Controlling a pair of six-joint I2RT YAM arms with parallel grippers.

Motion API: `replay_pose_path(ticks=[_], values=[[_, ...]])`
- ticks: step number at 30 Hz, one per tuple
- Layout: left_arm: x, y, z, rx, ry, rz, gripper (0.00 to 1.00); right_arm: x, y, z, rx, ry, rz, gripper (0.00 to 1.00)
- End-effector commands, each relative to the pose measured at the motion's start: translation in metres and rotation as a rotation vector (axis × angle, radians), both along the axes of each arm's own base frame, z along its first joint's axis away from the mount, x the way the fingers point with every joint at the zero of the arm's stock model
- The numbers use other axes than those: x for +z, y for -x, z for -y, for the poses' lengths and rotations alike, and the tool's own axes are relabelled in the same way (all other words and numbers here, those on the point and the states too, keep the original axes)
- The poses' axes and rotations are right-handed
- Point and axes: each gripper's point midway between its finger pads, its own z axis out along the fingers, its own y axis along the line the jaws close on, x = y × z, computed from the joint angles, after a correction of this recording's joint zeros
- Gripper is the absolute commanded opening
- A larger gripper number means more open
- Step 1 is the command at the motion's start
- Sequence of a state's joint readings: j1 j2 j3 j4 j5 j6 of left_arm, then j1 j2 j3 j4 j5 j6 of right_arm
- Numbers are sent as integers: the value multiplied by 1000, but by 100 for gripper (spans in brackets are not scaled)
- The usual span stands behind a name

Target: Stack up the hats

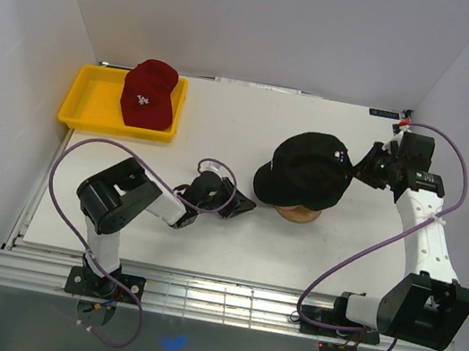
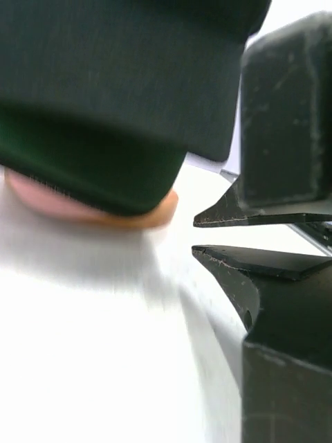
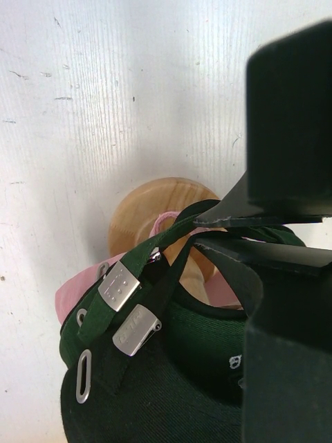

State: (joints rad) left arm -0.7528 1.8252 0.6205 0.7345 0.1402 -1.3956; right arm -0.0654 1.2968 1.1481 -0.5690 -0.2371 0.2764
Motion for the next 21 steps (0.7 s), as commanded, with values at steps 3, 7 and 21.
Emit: replay_pose_path(ticks=[3, 7, 21], values=[[-6, -2, 2, -3, -46, -13, 0, -2, -1, 9, -16, 40, 11, 16], [5, -1, -2, 0, -50, 17, 0, 1, -1, 10, -16, 40, 19, 16], [54, 3, -19, 34, 29, 170, 57, 8, -4, 10, -14, 36, 37, 17]])
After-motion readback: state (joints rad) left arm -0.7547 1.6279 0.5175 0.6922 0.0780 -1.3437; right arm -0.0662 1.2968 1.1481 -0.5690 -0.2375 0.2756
